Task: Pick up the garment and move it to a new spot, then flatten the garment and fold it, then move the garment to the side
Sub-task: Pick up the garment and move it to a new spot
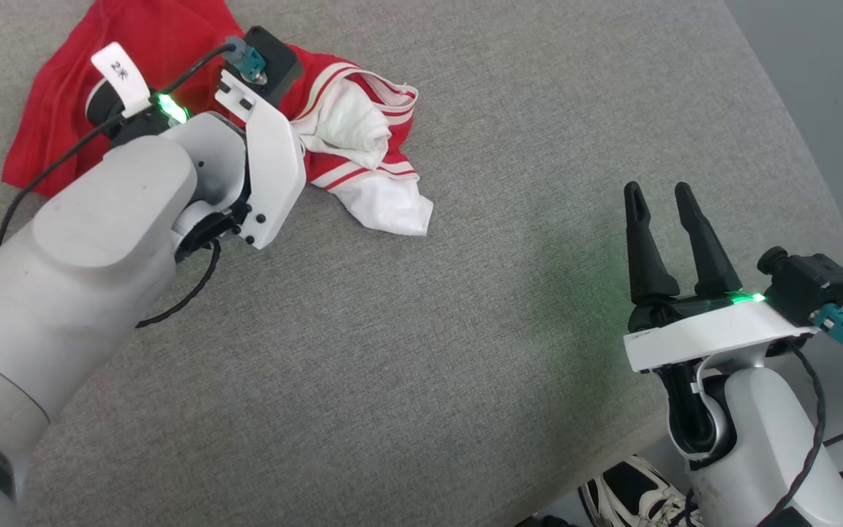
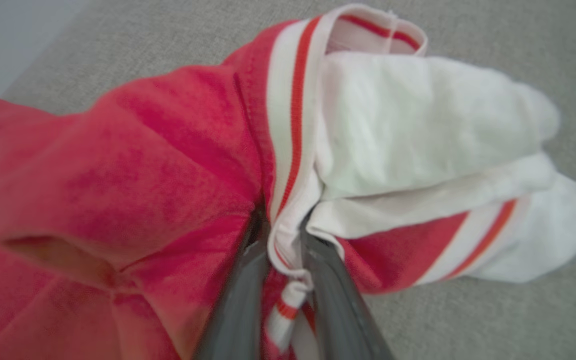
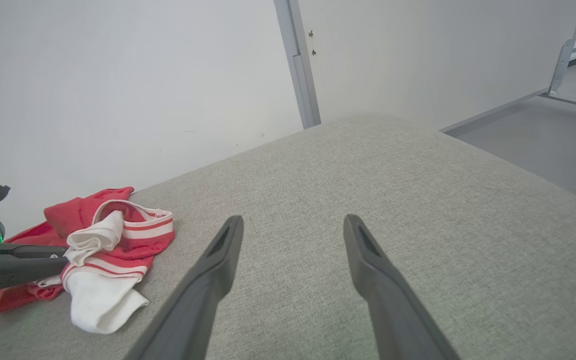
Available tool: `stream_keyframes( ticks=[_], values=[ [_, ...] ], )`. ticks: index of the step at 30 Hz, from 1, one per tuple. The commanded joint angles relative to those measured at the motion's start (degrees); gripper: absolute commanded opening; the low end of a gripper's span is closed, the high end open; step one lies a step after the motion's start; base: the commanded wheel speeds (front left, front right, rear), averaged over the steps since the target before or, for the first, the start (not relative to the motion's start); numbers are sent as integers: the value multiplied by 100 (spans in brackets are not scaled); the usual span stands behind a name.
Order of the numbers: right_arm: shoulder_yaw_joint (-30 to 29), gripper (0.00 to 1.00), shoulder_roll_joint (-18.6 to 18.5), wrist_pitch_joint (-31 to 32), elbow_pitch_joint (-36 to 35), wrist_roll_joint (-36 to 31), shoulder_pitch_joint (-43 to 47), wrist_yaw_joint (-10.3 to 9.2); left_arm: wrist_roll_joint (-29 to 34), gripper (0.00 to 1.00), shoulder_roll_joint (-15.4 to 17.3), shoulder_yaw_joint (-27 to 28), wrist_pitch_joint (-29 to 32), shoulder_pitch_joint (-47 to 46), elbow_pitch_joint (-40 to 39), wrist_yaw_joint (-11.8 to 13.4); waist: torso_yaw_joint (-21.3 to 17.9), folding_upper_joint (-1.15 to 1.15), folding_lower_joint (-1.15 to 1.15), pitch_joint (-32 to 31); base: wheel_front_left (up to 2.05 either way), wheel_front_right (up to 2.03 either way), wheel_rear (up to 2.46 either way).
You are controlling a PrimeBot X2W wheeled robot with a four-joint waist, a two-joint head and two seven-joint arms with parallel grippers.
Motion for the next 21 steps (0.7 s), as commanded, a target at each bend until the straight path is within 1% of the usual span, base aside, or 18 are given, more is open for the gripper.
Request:
stream_keyframes(
  ticks=[1,2,3,4,5,8,12,13,15,19,21],
  values=[
    [-2,100,11,-27,-45,27,31,0,84,6,85,-261,361,523,159,14,-41,0,0,45,0,0,0],
    [-32,100,11,-27,-46,14,28,0,72,24,100,-263,366,520,113,14,-18,0,0,40,0,0,0],
    [-45,100,12,-27,-56,-14,19,0,48,48,120,-262,283,486,67,14,15,0,0,25,0,0,0],
    [-66,100,12,-27,-54,-57,8,0,-2,82,139,-251,198,435,32,14,62,0,0,3,0,0,0],
    [-80,100,10,-27,-52,-100,-10,0,-25,100,150,-241,138,392,-20,13,115,0,0,-23,0,0,0],
    [-132,100,10,-27,-44,-282,-59,0,-13,100,188,-201,-75,231,-180,15,316,0,0,-142,0,0,0],
    [-193,100,9,-27,8,-606,-54,0,-341,100,115,-147,-581,-11,-405,15,672,0,0,-381,0,0,0],
    [-193,100,9,-27,8,-606,-54,0,-341,100,115,-147,-581,-11,-405,15,672,0,0,-381,0,0,0],
    [-218,100,6,-27,55,-778,-23,0,-537,100,58,-143,-863,-27,-472,15,877,0,0,-535,0,0,0],
    [-311,100,-4,-26,143,-1183,50,0,-1019,100,52,-109,-1510,248,-490,14,1284,0,0,-838,0,0,0],
    [-372,100,-83,-27,194,-1328,86,0,-1261,100,71,-27,-1891,442,-421,14,1501,0,0,-989,0,0,0]
  ],
)
